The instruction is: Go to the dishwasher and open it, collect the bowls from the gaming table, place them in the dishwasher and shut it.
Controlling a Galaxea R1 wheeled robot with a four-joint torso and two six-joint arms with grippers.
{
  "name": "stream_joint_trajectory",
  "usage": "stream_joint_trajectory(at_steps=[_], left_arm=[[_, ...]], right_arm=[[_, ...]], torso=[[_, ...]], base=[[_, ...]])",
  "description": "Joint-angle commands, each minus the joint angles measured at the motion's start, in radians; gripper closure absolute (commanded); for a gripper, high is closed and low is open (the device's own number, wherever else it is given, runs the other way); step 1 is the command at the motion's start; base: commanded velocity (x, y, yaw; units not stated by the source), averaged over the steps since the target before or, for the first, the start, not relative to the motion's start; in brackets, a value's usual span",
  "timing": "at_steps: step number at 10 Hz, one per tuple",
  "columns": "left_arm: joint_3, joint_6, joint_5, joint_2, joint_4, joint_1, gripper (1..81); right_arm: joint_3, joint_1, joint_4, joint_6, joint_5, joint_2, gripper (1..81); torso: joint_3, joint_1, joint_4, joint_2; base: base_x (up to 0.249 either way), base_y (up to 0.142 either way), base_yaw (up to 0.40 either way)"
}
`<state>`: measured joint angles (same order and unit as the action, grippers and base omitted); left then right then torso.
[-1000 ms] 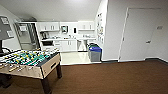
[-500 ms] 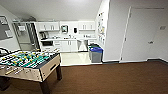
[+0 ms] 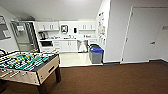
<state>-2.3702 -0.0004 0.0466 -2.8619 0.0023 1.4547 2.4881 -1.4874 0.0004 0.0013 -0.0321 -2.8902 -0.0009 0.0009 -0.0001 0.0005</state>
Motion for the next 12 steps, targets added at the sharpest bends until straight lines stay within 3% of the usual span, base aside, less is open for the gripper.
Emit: stream_joint_trajectory(at_steps=[1,9,12], left_arm=[[0.014,0.002,-0.047,0.007,-0.004,-0.056,1.0],[0.014,0.002,-0.047,0.010,-0.004,-0.056,1.0],[0.014,0.002,-0.047,0.008,-0.004,-0.056,1.0]], right_arm=[[-0.009,0.057,-0.005,-0.003,0.051,0.009,1.0],[-0.009,0.060,-0.003,-0.003,0.051,0.004,1.0],[-0.008,0.058,-0.005,-0.003,0.051,0.006,1.0]], torso=[[0.000,0.000,0.000,-0.001],[0.000,0.000,0.000,-0.001],[0.000,0.000,0.000,-0.001]], base=[[0.164,0.000,0.000],[0.166,0.000,0.000],[0.167,0.067,0.000]])
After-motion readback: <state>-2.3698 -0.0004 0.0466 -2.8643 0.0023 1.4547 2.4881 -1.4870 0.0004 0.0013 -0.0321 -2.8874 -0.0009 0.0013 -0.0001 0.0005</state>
